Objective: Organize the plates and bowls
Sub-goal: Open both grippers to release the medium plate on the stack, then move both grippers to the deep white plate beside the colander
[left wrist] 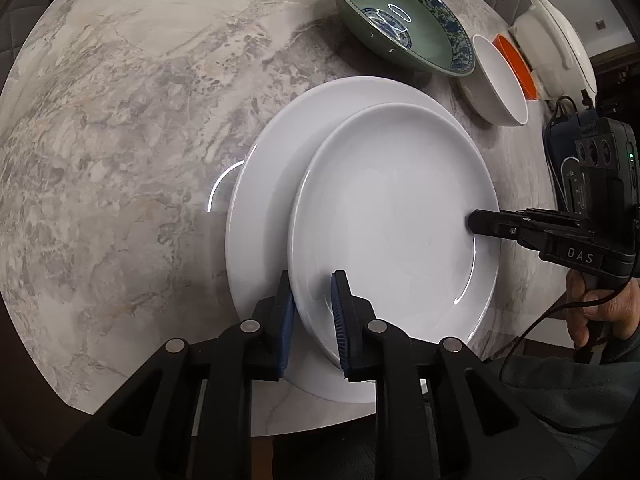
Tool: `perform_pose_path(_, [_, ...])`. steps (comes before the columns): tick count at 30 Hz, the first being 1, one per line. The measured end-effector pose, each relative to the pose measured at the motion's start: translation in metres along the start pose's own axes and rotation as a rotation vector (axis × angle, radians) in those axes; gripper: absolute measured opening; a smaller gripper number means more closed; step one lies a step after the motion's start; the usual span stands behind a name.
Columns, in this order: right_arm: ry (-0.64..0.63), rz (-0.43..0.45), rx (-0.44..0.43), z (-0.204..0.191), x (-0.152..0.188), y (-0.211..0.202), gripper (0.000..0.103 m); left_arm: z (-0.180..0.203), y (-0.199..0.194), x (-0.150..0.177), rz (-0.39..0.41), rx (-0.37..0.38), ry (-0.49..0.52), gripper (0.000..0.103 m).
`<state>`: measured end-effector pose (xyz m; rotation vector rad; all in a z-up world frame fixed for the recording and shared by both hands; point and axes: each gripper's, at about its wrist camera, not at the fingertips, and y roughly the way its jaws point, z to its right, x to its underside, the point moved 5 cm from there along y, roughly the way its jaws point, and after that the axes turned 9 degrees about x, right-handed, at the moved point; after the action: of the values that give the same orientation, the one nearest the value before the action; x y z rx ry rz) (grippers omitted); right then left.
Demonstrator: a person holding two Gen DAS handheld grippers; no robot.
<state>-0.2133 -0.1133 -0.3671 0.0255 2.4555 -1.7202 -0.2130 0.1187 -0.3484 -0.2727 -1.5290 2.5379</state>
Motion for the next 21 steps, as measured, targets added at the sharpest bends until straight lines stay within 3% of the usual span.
perform_pose_path(2, [-0.014, 0.007, 0.008, -0.002, 0.000, 0.000, 0.010, 0.001, -0.002, 0.001, 0.006, 0.014, 0.001, 0.025])
perform_pose_path(6, [-0.046, 0.014, 0.022, -0.006, 0.002, 0.000, 0.010, 0.013, -0.008, 0.005, 0.037, 0.027, 0.044, 0.070])
perform_pose_path(7, [-0.054, 0.016, 0.025, -0.006, 0.002, 0.000, 0.010, 0.016, -0.008, 0.005, 0.040, 0.015, 0.057, 0.073])
perform_pose_path(17, [-0.063, 0.024, 0.019, -0.008, 0.003, 0.000, 0.014, 0.008, -0.027, 0.002, 0.092, 0.030, 0.011, 0.075])
perform_pose_path(19, [-0.068, 0.023, 0.019, -0.009, 0.003, -0.002, 0.021, 0.004, -0.036, 0.000, 0.112, 0.047, -0.005, 0.075])
perform_pose_path(21, [-0.069, 0.028, 0.010, -0.010, 0.003, -0.006, 0.035, 0.001, -0.049, -0.002, 0.143, 0.067, -0.024, 0.075])
